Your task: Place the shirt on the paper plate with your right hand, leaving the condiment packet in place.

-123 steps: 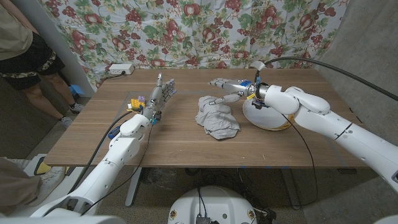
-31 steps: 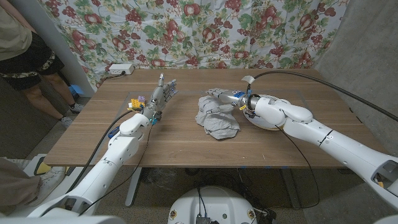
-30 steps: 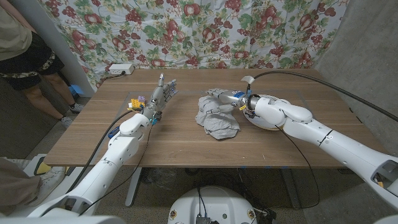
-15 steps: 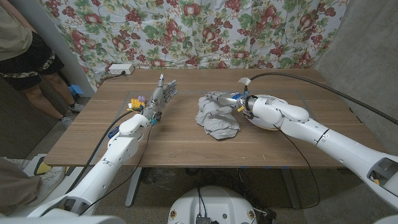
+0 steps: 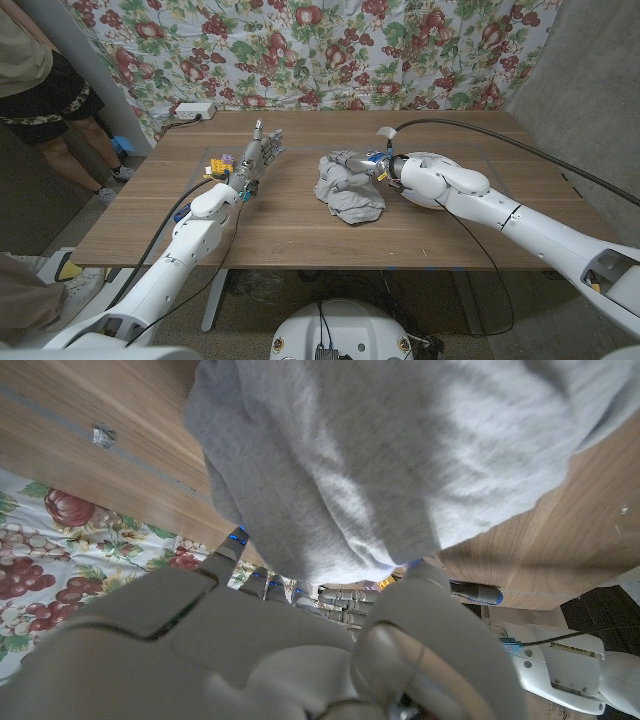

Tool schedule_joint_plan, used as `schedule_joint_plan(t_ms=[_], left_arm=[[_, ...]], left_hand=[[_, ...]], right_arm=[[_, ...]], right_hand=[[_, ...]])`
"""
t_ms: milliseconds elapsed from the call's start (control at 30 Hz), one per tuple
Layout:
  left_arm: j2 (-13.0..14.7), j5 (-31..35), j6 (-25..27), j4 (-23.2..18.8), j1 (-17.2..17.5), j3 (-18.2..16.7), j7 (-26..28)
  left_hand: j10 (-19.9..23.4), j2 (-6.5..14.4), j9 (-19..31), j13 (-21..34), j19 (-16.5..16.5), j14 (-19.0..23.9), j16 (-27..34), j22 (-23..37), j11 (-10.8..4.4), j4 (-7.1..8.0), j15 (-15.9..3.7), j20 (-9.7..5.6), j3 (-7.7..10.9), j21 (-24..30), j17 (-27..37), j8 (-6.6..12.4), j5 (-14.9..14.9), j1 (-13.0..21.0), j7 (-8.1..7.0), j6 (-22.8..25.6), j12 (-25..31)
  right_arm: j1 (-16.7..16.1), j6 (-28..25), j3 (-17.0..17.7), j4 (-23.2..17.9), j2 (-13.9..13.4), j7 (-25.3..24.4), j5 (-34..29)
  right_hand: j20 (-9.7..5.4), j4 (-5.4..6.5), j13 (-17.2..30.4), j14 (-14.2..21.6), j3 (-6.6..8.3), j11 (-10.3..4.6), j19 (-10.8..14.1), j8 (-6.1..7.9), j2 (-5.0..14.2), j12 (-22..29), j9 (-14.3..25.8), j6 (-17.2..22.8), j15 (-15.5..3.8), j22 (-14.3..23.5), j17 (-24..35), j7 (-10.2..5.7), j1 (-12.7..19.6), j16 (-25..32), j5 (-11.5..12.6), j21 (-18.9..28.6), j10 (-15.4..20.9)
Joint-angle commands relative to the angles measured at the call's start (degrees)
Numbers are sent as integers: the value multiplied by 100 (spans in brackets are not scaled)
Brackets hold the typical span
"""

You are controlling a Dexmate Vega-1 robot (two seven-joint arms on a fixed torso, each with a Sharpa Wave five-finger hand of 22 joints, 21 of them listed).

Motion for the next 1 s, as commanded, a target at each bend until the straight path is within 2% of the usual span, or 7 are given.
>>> schedule_joint_plan(t_ms=[33,267,367,467,900,1000], left_arm=[[-18,3,-21,39,-11,-19,-34],[-11,1,-8,-25,38,-30,-13],[-12,4,-14,-49,57,-32,3],[-8,5,-9,-78,76,-30,15],[25,1,13,-202,160,-35,81],[24,-4,10,-203,162,-35,85]], left_hand=[[-3,-6,14,28,-20,-29,12,9,6,-1,-436,-330,-21,43,15,2,-10,72,13,17,24],[-2,-7,14,28,-20,-32,12,9,31,0,-425,-329,-22,44,15,3,-11,72,17,22,25],[-3,-6,14,28,-21,-32,13,9,26,0,-427,-327,-22,44,15,2,-11,72,20,21,24],[-2,-6,14,28,-21,-34,12,9,21,0,-425,-329,-22,44,15,3,-11,73,16,24,25],[-6,-5,14,28,-22,-37,13,9,25,2,-423,-330,-24,45,16,2,-13,73,16,25,24],[-3,-5,14,28,-22,-34,15,9,24,3,-423,-330,-24,45,16,2,-13,72,15,28,25]], right_arm=[[87,63,-122,91,80,83,-28],[66,29,-143,66,76,107,-48],[57,10,-152,51,69,123,-69],[47,-12,-159,42,69,121,-91],[46,-29,-213,78,98,135,-150],[48,-51,-227,87,118,146,-159]], right_hand=[[23,-43,25,-29,14,29,8,16,17,5,14,-75,40,13,6,-7,112,22,33,5,-158],[11,-58,24,-32,29,52,0,25,31,6,14,-84,36,13,5,-11,158,23,39,-8,-184],[-19,-73,24,-33,45,117,-117,37,45,13,15,-82,28,15,4,-14,207,24,47,-60,-198],[-46,-78,24,-16,50,121,-141,41,50,16,15,-80,29,15,4,-12,225,32,49,-71,-202],[-131,-105,26,272,99,141,-125,92,99,45,16,7,-90,27,16,8,358,126,68,-61,-196],[-145,-113,27,329,120,125,-111,141,118,72,16,136,-103,31,22,-46,410,136,74,-53,-144]])
